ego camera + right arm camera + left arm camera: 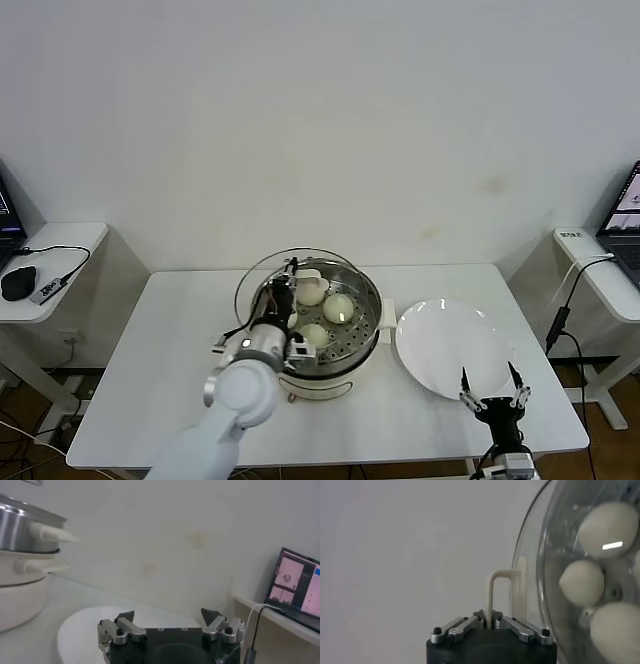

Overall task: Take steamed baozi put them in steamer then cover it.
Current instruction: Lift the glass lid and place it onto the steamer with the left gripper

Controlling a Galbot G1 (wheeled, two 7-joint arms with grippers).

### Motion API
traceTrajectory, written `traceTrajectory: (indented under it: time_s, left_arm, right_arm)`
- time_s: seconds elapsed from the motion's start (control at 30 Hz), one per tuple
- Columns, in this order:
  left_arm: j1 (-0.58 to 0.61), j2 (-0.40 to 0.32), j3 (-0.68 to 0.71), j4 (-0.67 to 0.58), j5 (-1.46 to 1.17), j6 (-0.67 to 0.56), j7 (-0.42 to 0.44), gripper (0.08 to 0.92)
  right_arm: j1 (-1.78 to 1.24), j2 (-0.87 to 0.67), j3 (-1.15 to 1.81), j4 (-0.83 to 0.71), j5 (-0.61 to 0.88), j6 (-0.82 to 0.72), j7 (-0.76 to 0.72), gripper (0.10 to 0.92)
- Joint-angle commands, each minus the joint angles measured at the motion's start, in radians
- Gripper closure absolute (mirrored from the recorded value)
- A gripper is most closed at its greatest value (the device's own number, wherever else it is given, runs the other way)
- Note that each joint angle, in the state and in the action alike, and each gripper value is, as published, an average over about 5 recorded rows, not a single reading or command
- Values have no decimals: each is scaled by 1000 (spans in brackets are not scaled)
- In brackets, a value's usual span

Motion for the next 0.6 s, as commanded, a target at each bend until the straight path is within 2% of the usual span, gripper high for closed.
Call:
traceTrajectory:
  time_s: [0.03,0.6]
  left_arm:
    - [-21,-92,43,78,58,1,12,851]
    - [-5,-126,9,142,94,-29,-22,851]
  right_arm:
    - [1,1,1,-10,-15,6,1,203]
    - [-2,-1,5,-29,-20,25,-3,203]
